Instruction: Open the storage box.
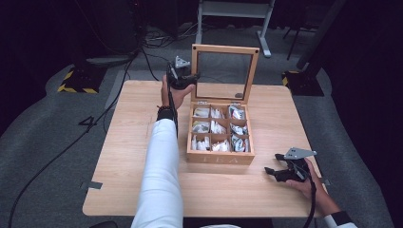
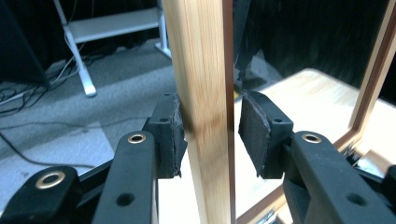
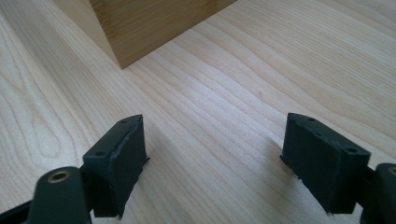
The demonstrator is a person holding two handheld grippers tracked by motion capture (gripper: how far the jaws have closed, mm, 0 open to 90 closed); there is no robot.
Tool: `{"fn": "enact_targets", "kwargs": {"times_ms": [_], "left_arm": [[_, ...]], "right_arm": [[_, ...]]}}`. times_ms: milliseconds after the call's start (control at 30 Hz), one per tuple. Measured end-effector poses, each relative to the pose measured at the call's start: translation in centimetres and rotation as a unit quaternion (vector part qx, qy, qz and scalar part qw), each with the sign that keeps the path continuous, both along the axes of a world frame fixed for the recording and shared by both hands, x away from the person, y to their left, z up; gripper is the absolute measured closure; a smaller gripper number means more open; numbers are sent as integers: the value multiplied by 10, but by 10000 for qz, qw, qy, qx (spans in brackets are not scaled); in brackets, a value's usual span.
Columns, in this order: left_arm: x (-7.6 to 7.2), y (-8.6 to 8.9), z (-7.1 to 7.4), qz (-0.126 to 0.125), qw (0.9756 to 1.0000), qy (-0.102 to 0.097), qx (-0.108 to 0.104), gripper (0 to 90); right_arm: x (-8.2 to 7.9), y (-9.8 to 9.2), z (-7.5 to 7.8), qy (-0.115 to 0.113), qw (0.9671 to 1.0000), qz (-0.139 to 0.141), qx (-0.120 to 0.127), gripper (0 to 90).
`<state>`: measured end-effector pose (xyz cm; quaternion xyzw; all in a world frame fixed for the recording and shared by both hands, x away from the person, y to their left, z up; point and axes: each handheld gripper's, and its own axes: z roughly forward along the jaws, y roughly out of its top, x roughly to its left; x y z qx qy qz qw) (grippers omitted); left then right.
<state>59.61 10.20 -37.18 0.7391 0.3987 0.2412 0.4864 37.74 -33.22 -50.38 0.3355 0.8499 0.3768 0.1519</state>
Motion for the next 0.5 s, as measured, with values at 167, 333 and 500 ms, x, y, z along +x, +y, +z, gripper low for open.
{"fn": "enact_targets", "kwargs": {"times_ms": [167,333,500], "left_arm": [[0,-1,-11,1,9997,156,201,591],[0,-2,-18,-26,9992,196,337,591],[-2,-1,-27,-104,9984,329,452,594]], "right_arm": [[0,0,0,-1,10000,0,0,214],[0,0,0,-2,10000,1,-1,214],[0,0,0,-6,10000,22,-2,215]]}}
